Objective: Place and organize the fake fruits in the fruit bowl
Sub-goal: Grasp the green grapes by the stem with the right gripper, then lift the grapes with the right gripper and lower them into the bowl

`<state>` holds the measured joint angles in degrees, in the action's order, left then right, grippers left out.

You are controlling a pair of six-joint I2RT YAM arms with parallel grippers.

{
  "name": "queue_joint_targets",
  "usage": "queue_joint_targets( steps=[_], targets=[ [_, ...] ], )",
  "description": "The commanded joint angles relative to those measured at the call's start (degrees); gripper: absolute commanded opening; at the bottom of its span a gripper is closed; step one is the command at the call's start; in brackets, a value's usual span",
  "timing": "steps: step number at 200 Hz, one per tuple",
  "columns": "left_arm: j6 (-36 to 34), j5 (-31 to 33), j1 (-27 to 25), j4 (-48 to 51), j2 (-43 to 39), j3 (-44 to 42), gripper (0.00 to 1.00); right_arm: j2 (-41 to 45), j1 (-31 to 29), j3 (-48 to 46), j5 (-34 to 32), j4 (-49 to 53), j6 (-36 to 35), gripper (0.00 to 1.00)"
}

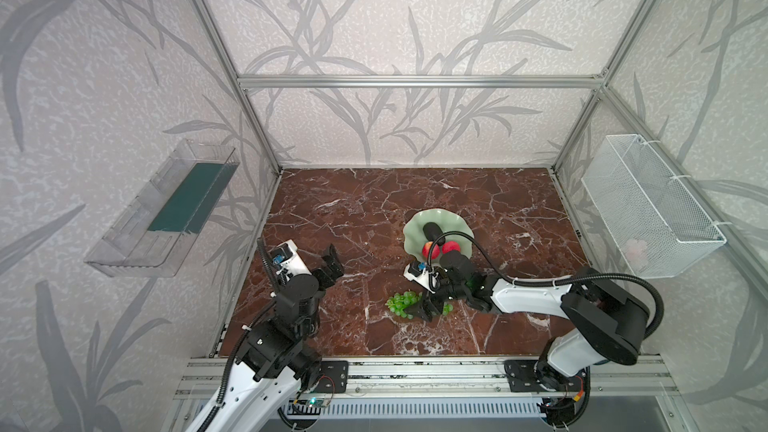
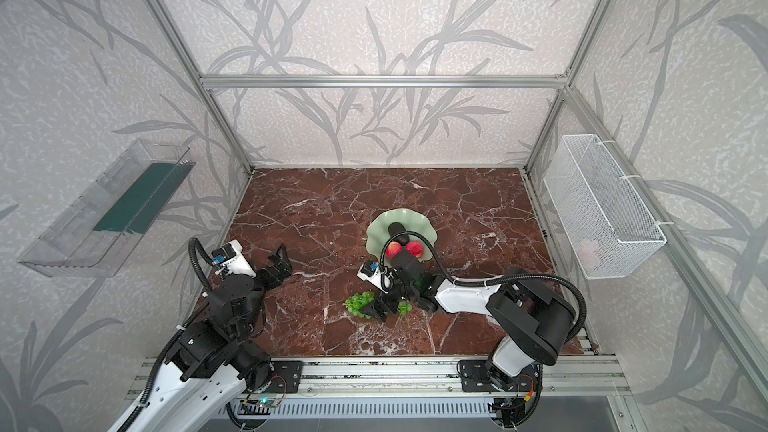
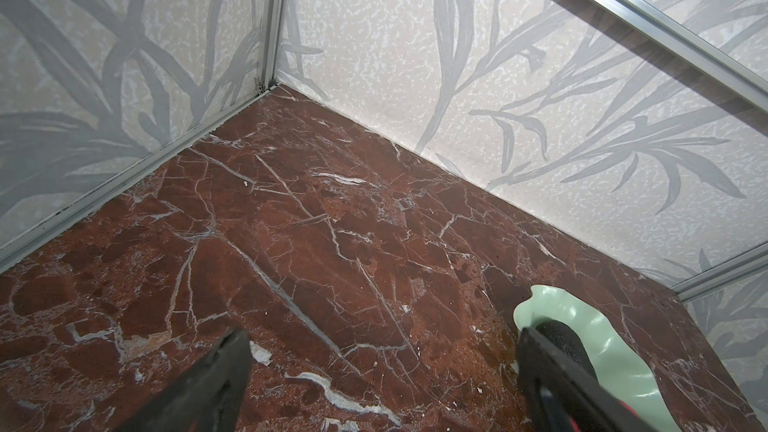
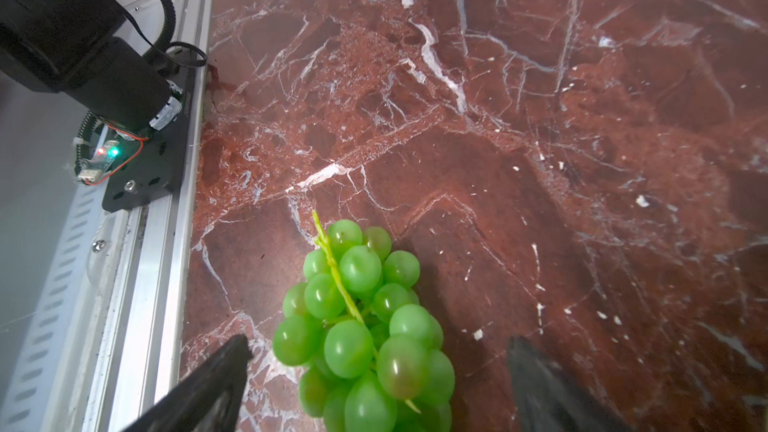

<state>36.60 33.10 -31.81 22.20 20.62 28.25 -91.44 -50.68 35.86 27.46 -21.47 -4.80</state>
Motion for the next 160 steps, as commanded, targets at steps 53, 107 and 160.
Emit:
queue_joint_targets(
  steps=[53,107,160],
  targets=[
    [0.0,1.0,0.3,-0.7,-0.2,0.2,1.00,-6.8,-1.9,2.5,-1.2,-3.6,0.1,0.92],
    [-0.1,1.3,0.3,-0.3,-0.4,0.3,1.00,-10.2,-2.0,3.1,-2.1,-4.6,0.7,0.85],
    [0.0,1.4,0.3,-0.2,-0.5,0.3,1.00,-11.0,-2.0,3.0,-2.1,-5.8,1.7,0.61]
  ],
)
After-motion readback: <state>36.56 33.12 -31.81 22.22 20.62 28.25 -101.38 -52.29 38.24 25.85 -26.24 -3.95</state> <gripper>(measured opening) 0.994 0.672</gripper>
